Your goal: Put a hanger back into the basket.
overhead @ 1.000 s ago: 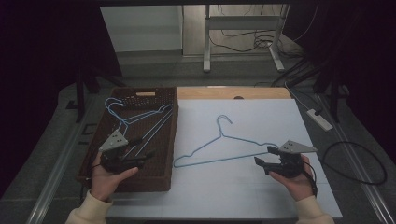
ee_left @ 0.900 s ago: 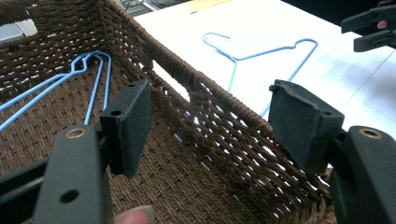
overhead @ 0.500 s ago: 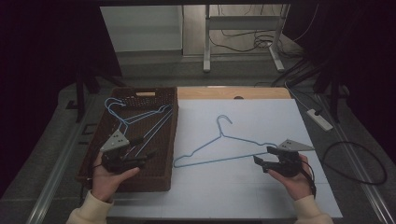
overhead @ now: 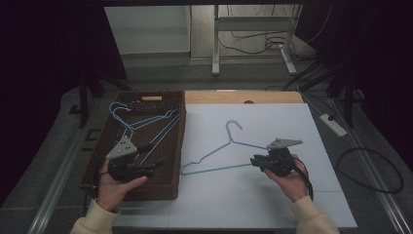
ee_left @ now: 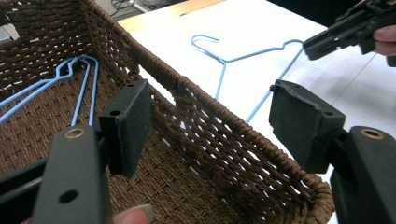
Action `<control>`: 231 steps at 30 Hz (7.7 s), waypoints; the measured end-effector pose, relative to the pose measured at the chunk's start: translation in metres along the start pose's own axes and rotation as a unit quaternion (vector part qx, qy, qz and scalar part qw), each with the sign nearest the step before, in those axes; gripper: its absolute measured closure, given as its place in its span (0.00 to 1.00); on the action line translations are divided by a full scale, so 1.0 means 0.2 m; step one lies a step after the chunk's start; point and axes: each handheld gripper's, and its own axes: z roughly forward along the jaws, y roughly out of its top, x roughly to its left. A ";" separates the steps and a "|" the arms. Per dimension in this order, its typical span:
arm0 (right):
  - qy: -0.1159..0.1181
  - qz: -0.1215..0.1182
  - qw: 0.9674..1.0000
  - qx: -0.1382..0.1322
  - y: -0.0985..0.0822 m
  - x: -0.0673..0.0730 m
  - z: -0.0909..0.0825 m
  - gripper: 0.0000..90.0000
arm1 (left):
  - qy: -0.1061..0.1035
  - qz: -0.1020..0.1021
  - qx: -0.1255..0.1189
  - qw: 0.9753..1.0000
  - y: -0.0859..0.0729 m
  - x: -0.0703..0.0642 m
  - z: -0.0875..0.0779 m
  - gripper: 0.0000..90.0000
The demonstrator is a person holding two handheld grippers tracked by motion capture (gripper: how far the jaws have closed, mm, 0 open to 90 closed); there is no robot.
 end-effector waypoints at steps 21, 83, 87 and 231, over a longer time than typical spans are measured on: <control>0.081 -0.044 0.992 0.087 0.15 0.26 0.49 1.00 | 0.002 -0.004 -0.001 1.000 -0.01 0.01 -0.01 0.34; 0.108 -0.017 0.983 0.145 -0.15 0.16 0.17 1.00 | 0.009 -0.006 -0.011 1.000 0.01 0.02 -0.05 0.34; 0.108 -0.017 0.983 0.147 -0.17 0.16 0.15 1.00 | 0.008 -0.007 -0.009 1.000 0.00 0.02 -0.04 0.34; 0.025 -0.067 0.997 -0.010 0.46 0.15 0.25 0.97 | -0.067 0.004 0.031 0.997 0.06 -0.23 0.16 0.35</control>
